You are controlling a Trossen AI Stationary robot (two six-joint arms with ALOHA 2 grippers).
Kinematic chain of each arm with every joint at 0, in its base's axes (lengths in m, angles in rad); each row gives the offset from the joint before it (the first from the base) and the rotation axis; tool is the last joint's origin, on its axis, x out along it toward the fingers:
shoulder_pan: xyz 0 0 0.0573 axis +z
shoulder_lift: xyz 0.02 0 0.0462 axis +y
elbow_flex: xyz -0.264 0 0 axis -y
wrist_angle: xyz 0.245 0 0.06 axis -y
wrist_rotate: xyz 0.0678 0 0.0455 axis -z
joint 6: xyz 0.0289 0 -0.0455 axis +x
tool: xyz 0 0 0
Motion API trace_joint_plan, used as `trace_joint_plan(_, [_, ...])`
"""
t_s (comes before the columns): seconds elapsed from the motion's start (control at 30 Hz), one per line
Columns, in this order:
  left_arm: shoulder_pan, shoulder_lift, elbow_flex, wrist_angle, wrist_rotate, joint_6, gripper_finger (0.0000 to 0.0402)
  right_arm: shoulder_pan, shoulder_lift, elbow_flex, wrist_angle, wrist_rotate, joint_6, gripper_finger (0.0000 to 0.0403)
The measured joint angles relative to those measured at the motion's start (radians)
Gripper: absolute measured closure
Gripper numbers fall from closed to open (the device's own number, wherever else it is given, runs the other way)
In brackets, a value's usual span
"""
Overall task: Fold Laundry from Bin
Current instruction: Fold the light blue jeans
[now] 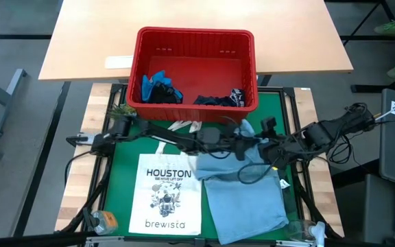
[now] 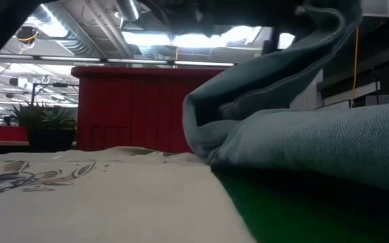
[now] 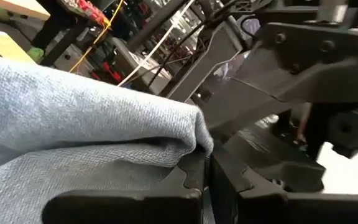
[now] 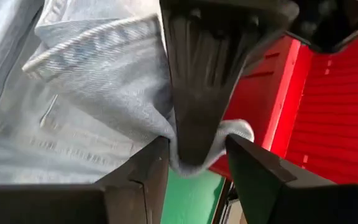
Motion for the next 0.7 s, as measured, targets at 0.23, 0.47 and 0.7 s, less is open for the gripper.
trace_joint_plan(0.23, [0.0,0.104,0.101,-0.01,-0.03,-0.001,0.0394,0.0,0.001,0.0,-0.105,-0.068,0.012,0.0242])
trace_joint_plan(0.47, [-0.002,0.108,0.1,-0.133,-0.062,0.002,0.0392,-0.001,0.001,0.0,-0.229,-0.123,0.013,0.0242])
trace_joint_plan(0.7, [-0.002,0.106,0.1,-0.161,-0.146,0.003,0.0392,-0.001,-0.015,0.001,-0.245,-0.094,0.004,0.0242])
